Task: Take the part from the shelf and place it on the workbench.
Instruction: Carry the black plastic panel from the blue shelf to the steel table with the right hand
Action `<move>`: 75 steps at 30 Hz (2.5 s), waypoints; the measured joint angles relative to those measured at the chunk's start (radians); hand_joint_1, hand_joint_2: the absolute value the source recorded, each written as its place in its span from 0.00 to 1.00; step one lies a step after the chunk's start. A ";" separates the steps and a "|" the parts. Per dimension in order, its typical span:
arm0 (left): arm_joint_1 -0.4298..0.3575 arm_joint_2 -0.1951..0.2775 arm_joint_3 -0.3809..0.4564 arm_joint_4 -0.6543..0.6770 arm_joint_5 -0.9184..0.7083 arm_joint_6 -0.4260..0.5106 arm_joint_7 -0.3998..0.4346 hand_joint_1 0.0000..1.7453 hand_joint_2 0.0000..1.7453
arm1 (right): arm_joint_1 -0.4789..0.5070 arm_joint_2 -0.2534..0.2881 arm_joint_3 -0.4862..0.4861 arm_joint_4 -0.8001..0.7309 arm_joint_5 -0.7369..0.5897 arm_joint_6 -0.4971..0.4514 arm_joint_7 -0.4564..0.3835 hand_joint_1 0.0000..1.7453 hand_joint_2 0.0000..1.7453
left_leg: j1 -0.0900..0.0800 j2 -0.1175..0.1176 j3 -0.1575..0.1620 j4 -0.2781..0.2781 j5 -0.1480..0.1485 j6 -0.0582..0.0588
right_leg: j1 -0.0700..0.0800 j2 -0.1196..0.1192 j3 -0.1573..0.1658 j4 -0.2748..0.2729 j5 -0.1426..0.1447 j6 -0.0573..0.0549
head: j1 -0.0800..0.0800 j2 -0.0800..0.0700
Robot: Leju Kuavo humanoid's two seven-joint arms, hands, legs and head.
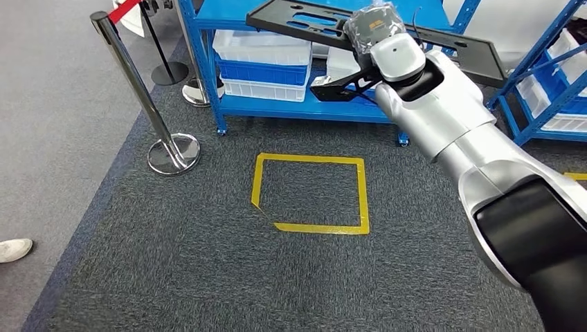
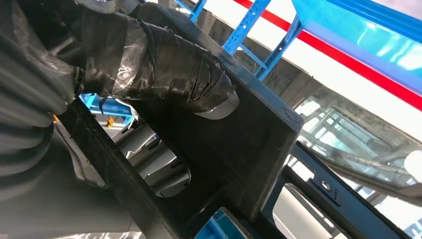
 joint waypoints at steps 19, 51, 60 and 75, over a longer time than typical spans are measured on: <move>0.001 -0.003 0.000 0.001 -0.002 0.008 0.010 0.00 1.00 | -0.030 0.024 0.000 0.054 0.011 -0.007 -0.006 1.00 1.00 | 0.000 -0.007 0.184 -0.042 -0.136 0.008 | 0.003 -0.003 -0.175 -0.036 0.174 -0.001 | -0.001 0.000; 0.002 0.001 0.001 0.002 0.005 -0.008 -0.047 0.00 1.00 | -0.040 0.020 -0.003 0.079 0.053 -0.014 -0.026 1.00 1.00 | 0.004 0.000 0.165 -0.036 -0.129 0.022 | 0.003 0.000 -0.153 0.006 0.104 0.016 | 0.000 0.000; 0.004 0.001 0.002 0.002 0.000 -0.010 -0.047 0.00 1.00 | -0.042 0.012 -0.046 0.062 0.067 -0.024 0.005 1.00 1.00 | -0.006 0.045 0.129 -0.014 -0.112 0.027 | 0.016 -0.052 -0.079 0.011 0.070 0.003 | 0.000 0.000; 0.006 -0.001 0.002 0.002 -0.005 -0.016 -0.051 0.00 1.00 | -0.047 0.016 -0.066 0.043 0.086 -0.021 0.009 1.00 1.00 | 0.007 -0.055 0.102 0.060 -0.127 -0.006 | 0.005 0.085 -0.083 -0.034 0.101 -0.028 | -0.001 0.000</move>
